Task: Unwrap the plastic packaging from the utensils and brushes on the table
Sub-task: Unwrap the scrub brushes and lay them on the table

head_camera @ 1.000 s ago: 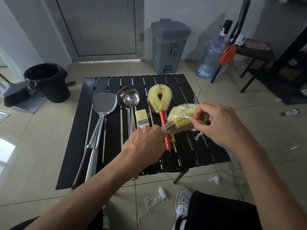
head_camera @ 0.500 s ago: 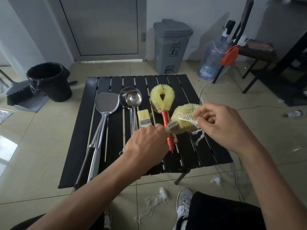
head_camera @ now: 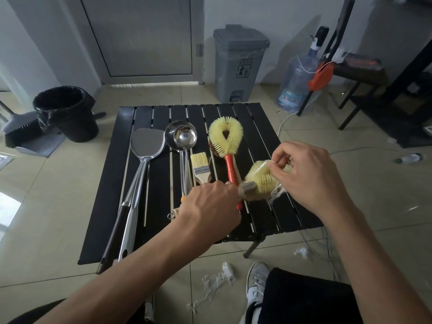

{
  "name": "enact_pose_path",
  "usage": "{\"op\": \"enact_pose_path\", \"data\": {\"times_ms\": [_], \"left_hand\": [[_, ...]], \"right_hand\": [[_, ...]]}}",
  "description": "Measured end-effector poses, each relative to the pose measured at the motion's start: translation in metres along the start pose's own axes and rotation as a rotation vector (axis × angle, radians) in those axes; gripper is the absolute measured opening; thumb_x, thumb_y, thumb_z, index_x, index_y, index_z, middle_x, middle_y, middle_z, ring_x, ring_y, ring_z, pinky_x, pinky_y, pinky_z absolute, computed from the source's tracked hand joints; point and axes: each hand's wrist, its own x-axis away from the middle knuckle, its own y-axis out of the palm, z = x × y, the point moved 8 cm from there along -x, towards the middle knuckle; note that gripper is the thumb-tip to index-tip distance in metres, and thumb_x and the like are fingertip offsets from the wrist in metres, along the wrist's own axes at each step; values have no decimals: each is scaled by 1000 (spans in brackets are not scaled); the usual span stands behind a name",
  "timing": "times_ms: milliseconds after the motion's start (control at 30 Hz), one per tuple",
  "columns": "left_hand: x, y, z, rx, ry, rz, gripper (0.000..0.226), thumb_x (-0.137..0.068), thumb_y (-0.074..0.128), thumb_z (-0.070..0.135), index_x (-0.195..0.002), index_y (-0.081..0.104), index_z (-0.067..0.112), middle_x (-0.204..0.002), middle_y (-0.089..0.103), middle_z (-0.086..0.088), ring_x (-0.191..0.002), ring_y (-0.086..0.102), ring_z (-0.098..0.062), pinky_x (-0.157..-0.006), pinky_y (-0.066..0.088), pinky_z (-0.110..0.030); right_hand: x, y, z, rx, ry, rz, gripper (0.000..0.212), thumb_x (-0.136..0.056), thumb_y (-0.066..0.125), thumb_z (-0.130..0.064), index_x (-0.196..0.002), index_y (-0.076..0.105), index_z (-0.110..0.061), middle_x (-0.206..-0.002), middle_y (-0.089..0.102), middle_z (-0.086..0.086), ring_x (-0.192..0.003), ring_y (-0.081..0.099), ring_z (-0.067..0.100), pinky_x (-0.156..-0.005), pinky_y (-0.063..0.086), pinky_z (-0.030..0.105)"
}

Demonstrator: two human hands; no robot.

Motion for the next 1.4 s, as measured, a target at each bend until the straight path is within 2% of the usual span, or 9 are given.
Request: {"op": "enact_pose_path", "data": {"times_ms": [233,467,567,700,900,1033,1200,1300,1400], "left_hand": [[6,-8,8,-33,41,24,19,-105,50,24,-117,55,11,-71,43,5,-54,40,-9,-49,26,-25],[12,-18,14,-31,49,109,20,-106,45,24,-119,53,11,-69,43,5,-52,40,-11,-47,25,-28],[13,-22,10,-26,47,150,20,-108,43,27,-118,53,13,-68,40,6,-51,38,-11,-47,23,-28],[10,-19,1,0,25,143,19,-108,45,29,-116,53,14,-70,41,8,-52,39,-9,-47,25,-26],[8,-22,-4,64,-15,172,12,-109,42,30,-101,42,21,-67,40,8,-49,38,-8,-45,22,-26],[6,-18,-10,78,-39,174,16,-109,43,30,-97,42,19,-69,41,8,-51,39,-7,-45,22,-24],[3,-14,-19,122,-78,147,12,-108,45,26,-109,53,17,-73,47,7,-56,45,-9,-47,25,-24],[3,-14,-19,130,-80,144,12,-108,46,26,-108,52,16,-74,48,6,-56,46,-9,-47,26,-24],[2,-12,-19,153,-83,134,12,-108,46,27,-102,47,18,-75,49,6,-57,47,-10,-48,27,-24]], "right_hand": [[-4,-9,33,1,212,109,10,-86,75,-25,-82,68,-21,-72,64,-11,-70,63,16,-63,53,34],[-2,-24,60,-43,334,161,9,-87,77,-24,-81,71,-20,-69,64,-15,-66,61,2,-55,44,23],[0,-32,57,-45,320,182,10,-89,76,-27,-83,70,-21,-70,64,-17,-65,60,0,-55,43,19],[2,-29,41,18,261,140,13,-91,75,-31,-87,70,-20,-73,68,-10,-66,66,14,-60,55,31],[4,-34,12,90,141,191,12,-89,79,-23,-82,70,-18,-68,60,-11,-57,57,13,-52,34,14],[9,-18,6,110,194,110,14,-96,70,-30,-89,66,-18,-74,70,-5,-59,61,15,-52,39,21],[16,-4,3,101,270,64,43,-101,51,-50,-84,68,-13,-68,69,4,-62,64,26,-60,48,34],[18,8,2,82,275,-14,52,-103,44,-54,-76,62,-15,-60,61,0,-54,57,16,-52,40,30],[16,11,-3,3,185,-21,37,-106,51,-36,-77,60,-16,-57,57,-5,-46,54,9,-44,39,27]]}}
